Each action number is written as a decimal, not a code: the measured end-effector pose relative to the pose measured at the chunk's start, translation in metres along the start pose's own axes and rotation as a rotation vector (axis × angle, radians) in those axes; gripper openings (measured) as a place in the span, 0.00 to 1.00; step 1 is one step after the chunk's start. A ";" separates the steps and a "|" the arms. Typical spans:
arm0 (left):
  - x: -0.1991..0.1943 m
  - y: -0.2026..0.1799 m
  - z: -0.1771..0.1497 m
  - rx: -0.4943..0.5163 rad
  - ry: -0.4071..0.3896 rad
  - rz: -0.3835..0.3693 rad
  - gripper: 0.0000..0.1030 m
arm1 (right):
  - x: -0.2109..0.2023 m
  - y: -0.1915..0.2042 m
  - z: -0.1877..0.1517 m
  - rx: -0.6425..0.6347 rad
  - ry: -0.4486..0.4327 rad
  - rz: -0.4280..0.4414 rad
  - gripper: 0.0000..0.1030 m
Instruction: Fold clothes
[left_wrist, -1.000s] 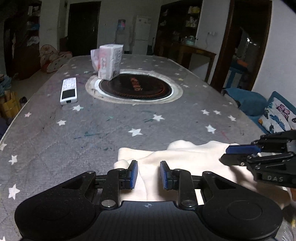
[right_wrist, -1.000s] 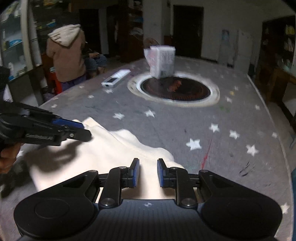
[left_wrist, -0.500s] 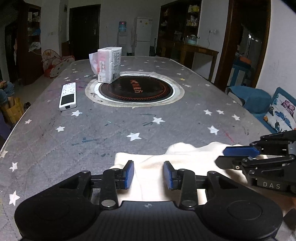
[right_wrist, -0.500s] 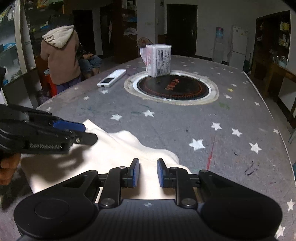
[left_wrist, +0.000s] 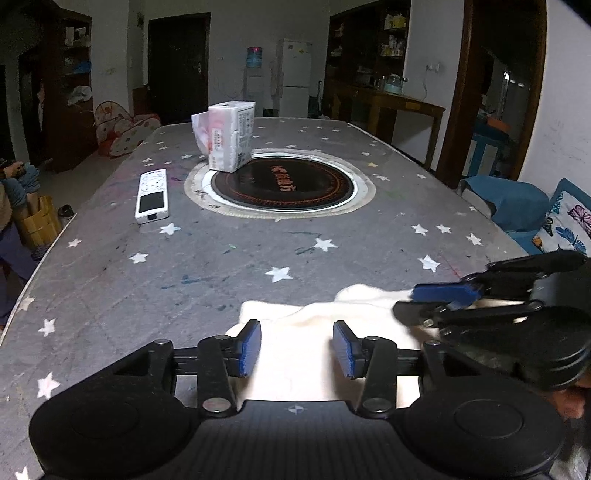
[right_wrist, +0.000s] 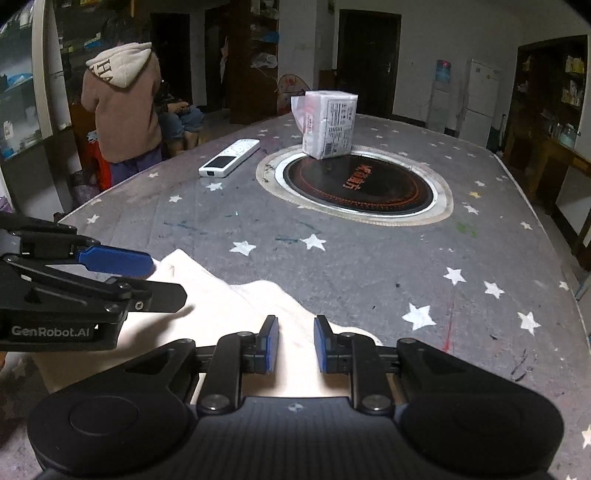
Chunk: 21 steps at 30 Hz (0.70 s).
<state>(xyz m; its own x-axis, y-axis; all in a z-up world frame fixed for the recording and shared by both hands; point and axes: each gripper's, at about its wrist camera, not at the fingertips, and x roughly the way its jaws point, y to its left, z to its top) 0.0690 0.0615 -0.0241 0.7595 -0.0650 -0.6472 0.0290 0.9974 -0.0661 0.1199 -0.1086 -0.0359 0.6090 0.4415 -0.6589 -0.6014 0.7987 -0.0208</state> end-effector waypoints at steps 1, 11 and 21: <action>-0.001 0.001 -0.001 -0.002 0.000 0.002 0.46 | -0.004 0.000 -0.001 -0.003 -0.005 0.000 0.19; -0.019 -0.002 -0.015 -0.014 0.017 0.052 0.62 | -0.049 0.012 -0.021 -0.036 -0.025 0.030 0.33; -0.032 -0.004 -0.031 -0.031 0.037 0.082 0.74 | -0.084 0.034 -0.044 -0.072 -0.056 0.043 0.55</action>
